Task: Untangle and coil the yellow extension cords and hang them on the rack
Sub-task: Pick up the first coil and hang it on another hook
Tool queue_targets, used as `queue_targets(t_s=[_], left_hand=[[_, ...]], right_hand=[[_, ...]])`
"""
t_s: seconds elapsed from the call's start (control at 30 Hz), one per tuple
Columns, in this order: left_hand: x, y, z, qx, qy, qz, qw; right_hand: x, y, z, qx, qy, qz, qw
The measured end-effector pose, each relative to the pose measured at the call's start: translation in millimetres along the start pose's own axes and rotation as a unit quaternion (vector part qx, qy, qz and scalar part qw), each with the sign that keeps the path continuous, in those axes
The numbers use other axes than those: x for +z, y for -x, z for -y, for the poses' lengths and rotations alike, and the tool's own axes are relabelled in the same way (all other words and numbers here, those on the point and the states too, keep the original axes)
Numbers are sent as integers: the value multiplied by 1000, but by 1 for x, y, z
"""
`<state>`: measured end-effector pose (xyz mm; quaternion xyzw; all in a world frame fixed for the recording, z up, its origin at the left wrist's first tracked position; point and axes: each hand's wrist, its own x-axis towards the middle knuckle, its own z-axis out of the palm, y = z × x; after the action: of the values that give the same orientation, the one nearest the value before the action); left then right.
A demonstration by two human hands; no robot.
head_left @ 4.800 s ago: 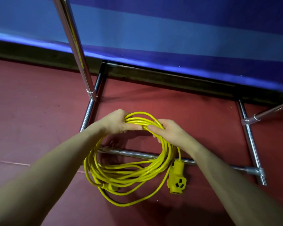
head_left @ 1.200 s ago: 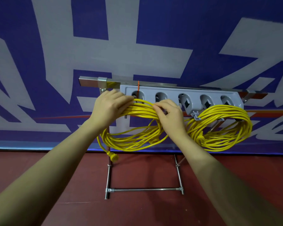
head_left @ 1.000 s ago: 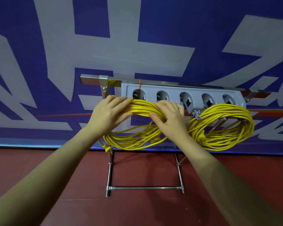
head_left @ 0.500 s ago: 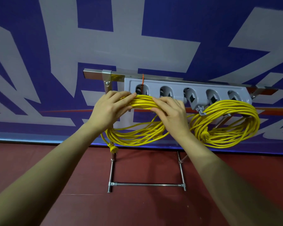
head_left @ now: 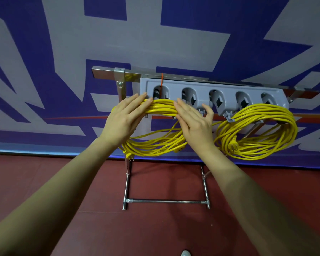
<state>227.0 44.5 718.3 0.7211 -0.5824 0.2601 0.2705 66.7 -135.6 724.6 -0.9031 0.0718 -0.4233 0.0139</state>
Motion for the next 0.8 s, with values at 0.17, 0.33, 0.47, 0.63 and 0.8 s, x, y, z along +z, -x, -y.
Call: queue_targets(t_s=[0.17, 0.33, 0.47, 0.63, 0.8], left_hand=[[-1, 6, -6, -18, -8, 11, 1000], [-7, 3, -10, -31, -28, 22, 999], [-11, 3, -20, -55, -8, 25, 998], [-23, -4, -27, -60, -23, 51, 997], [-35, -9, -31, -60, -26, 81, 995]], right_hand=[[-1, 2, 5, 19, 8, 4, 1000], [-4, 0, 13, 46, 2, 18, 999], [-11, -5, 18, 60, 2, 47, 997], [-24, -12, 22, 80, 18, 100, 992], [-28, -15, 24, 79, 28, 135, 987]])
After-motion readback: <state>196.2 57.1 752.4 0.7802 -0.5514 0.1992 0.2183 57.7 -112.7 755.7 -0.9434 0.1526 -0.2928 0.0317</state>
